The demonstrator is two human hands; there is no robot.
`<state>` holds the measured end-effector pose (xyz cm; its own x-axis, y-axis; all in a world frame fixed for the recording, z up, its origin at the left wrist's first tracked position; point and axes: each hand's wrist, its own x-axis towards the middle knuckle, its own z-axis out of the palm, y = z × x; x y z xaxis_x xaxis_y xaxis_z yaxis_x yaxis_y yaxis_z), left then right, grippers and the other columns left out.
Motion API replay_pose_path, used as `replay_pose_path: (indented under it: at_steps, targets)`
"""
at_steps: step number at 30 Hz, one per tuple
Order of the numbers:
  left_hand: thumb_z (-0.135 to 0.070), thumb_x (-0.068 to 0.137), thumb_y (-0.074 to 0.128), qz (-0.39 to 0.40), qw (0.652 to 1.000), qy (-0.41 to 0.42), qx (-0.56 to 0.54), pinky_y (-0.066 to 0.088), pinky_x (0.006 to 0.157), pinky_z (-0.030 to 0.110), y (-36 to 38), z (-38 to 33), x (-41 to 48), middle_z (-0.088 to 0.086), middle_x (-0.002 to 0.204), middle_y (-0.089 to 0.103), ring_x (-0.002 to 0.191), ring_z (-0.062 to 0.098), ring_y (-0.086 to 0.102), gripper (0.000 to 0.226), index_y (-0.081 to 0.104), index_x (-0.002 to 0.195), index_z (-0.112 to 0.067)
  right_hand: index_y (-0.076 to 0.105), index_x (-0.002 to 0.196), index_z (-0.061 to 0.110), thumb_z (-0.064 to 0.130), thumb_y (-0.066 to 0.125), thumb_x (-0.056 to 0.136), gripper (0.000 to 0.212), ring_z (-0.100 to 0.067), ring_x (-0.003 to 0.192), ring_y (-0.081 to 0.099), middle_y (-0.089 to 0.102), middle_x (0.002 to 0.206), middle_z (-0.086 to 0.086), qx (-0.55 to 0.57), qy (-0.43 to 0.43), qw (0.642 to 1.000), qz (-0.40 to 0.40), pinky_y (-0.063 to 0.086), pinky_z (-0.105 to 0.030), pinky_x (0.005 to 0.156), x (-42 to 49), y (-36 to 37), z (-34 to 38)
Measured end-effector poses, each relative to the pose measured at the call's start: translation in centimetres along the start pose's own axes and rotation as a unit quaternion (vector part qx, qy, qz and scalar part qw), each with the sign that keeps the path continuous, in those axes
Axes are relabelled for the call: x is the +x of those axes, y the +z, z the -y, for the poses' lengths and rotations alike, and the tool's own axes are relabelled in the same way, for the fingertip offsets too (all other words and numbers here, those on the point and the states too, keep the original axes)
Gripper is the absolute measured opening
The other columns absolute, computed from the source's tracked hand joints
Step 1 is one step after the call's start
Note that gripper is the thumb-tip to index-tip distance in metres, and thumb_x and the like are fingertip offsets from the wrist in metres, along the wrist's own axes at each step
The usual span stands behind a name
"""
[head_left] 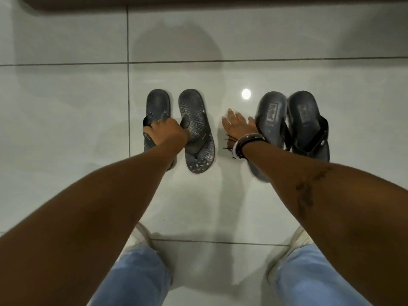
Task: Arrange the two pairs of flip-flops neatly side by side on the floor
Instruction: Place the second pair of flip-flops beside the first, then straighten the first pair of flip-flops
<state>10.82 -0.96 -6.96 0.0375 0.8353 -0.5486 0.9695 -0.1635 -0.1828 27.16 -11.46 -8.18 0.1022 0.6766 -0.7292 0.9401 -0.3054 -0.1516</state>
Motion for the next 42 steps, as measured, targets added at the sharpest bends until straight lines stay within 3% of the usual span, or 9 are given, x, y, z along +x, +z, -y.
replay_pose_path:
  at_steps: [5,8,12,16,19,24,26,29,42]
  targets:
    - [-0.046,0.091,0.052,0.013,1.0,0.012,-0.017,0.028,0.101,0.05,0.2,0.0,1.6,0.01,0.101,0.067,0.108,0.033,0.057,0.034,0.062,0.102,-0.016,0.001,0.153,0.019,0.03,0.032,0.1,0.062,-0.026,0.148,-0.004,-0.009,0.162,-0.008,0.047,0.071,0.995,0.054,0.003,-0.052,0.119,0.9,1.4,0.7]
    - [-0.037,0.093,0.053,-0.003,0.998,0.021,-0.055,0.029,0.099,0.045,0.4,0.1,1.9,0.003,0.074,0.057,0.09,0.028,0.062,0.021,0.059,0.088,-0.018,-0.005,0.152,0.024,0.033,0.048,0.095,0.078,-0.033,0.148,-0.007,-0.02,0.159,-0.012,-0.023,0.059,0.995,0.081,0.008,-0.057,0.117,0.5,2.5,1.4]
    - [-0.031,0.093,0.053,-0.015,0.996,0.048,-0.071,0.029,0.102,0.044,-0.2,1.3,1.7,0.004,0.074,0.062,0.084,0.028,0.062,0.019,0.058,0.084,-0.015,-0.006,0.152,0.027,0.046,0.059,0.085,0.095,-0.035,0.147,-0.008,-0.023,0.158,-0.014,0.001,0.075,0.993,0.087,0.009,-0.059,0.116,0.8,2.8,2.2]
    - [-0.019,0.083,0.057,-0.014,0.995,0.061,-0.074,0.03,0.102,0.044,-2.3,4.0,3.0,0.002,0.071,0.061,0.08,0.027,0.061,0.002,0.059,0.083,-0.018,-0.005,0.152,0.028,0.07,0.041,0.084,0.092,-0.034,0.147,-0.009,-0.023,0.158,-0.012,0.022,0.087,0.994,0.064,0.005,-0.059,0.116,1.1,3.2,2.6]
    - [-0.021,0.083,0.059,-0.012,0.996,0.047,-0.08,0.029,0.1,0.044,-3.9,6.9,5.1,0.001,0.072,0.06,0.082,0.025,0.058,0.002,0.059,0.084,-0.019,-0.003,0.152,0.03,0.084,0.021,0.077,0.095,-0.033,0.147,-0.006,-0.02,0.159,-0.012,0.047,0.108,0.992,0.04,0.006,-0.06,0.116,1.1,3.4,3.2]
    - [-0.03,0.086,0.058,-0.047,0.994,0.047,-0.082,0.027,0.1,0.048,-5.4,10.9,9.4,0.004,0.08,0.062,0.088,0.027,0.057,0.014,0.063,0.088,-0.017,0.006,0.151,0.031,0.086,0.006,0.071,0.097,-0.033,0.147,-0.002,-0.012,0.16,-0.012,0.092,0.145,0.985,-0.008,0.012,-0.056,0.116,2.0,3.7,4.4]
    - [-0.034,0.087,0.058,-0.059,0.994,0.053,-0.08,0.027,0.098,0.049,-5.5,11.7,10.9,0.004,0.075,0.058,0.086,0.027,0.056,0.017,0.06,0.08,-0.018,0.006,0.151,0.031,0.087,0.002,0.067,0.101,-0.034,0.147,-0.003,-0.011,0.16,-0.013,0.103,0.158,0.982,-0.018,0.013,-0.056,0.116,2.4,4.0,4.9]
    - [-0.038,0.086,0.059,-0.062,0.993,0.051,-0.087,0.028,0.095,0.047,-5.8,12.0,12.2,0.002,0.072,0.055,0.083,0.027,0.055,0.025,0.05,0.069,-0.021,0.003,0.151,0.031,0.089,0.003,0.066,0.103,-0.034,0.147,-0.004,-0.012,0.16,-0.013,0.103,0.167,0.98,-0.025,0.011,-0.057,0.116,2.6,4.3,5.3]
    - [-0.051,0.087,0.055,-0.024,0.997,0.015,-0.078,0.026,0.098,0.049,-6.3,12.4,15.1,0.001,0.07,0.053,0.088,0.029,0.057,0.034,0.055,0.076,-0.019,0.0,0.152,0.03,0.089,0.017,0.071,0.103,-0.035,0.147,-0.005,-0.014,0.16,-0.014,0.09,0.164,0.982,0.015,0.008,-0.059,0.116,1.9,2.6,5.6]
